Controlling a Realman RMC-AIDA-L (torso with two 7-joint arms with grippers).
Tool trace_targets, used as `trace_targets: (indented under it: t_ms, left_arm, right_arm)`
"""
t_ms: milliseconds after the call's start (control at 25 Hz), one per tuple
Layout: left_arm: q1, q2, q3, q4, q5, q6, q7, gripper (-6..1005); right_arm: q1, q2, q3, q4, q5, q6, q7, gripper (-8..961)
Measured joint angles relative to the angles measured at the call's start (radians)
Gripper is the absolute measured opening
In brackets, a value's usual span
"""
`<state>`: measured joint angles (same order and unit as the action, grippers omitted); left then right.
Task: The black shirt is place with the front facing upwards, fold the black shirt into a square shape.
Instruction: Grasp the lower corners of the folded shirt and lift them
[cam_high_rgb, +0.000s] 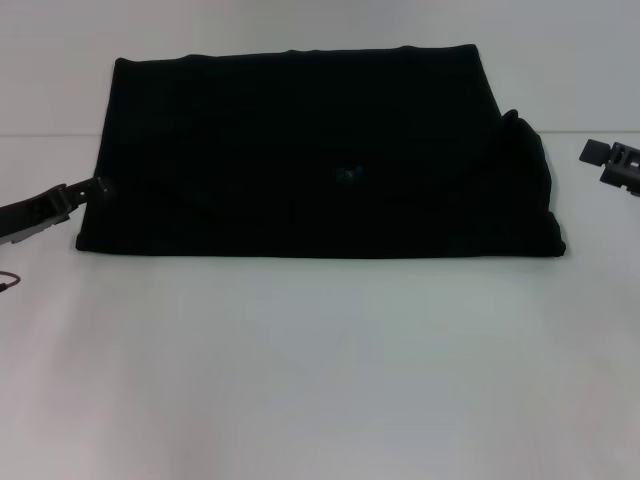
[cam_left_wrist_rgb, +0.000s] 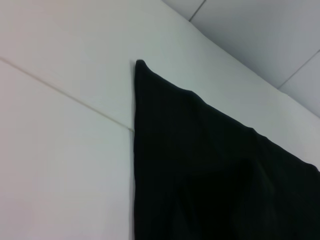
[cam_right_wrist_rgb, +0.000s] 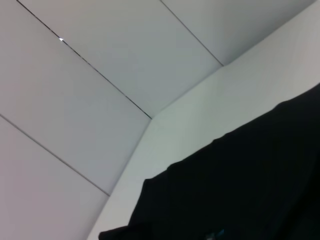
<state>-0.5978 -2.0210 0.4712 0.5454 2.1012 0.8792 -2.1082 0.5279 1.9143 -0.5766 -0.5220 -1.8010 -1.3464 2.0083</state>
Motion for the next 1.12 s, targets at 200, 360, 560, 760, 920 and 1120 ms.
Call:
trace_targets:
  t_ms: [200,360,560,760,920,1120]
  left_arm:
    - [-0.017,0.003,0.054,-0.019,0.009,-0.059,-0.007,949]
    - [-0.036,0.011,0.065,-0.067,0.023,-0.094,-0.009,948]
    - [-0.042,0.013,0.078,-0.083,0.025,-0.12,-0.007,948]
    - [-0.042,0.011,0.097,-0.091,0.026,-0.122,-0.008,947]
    - [-0.042,0.009,0.118,-0.096,0.027,-0.122,-0.009,946]
    - [-0.043,0.008,0.12,-0.096,0.027,-0.122,-0.025,946]
  right_arm:
    - [0.005,0.0,-0.001,0.007,-0.018,0.016,0.0,860]
    - [0.003,0.0,0.003,0.007,-0.018,0.014,0.0,856]
    - [-0.002,0.0,0.007,0.007,-0.018,0.01,0.0,852]
    - [-0.003,0.0,0.008,0.007,-0.018,0.01,0.0,848]
    - [-0.004,0.0,0.008,0.007,-0.018,0.01,0.0,845]
    - [-0.005,0.0,0.008,0.007,-0.018,0.008,0.0,841]
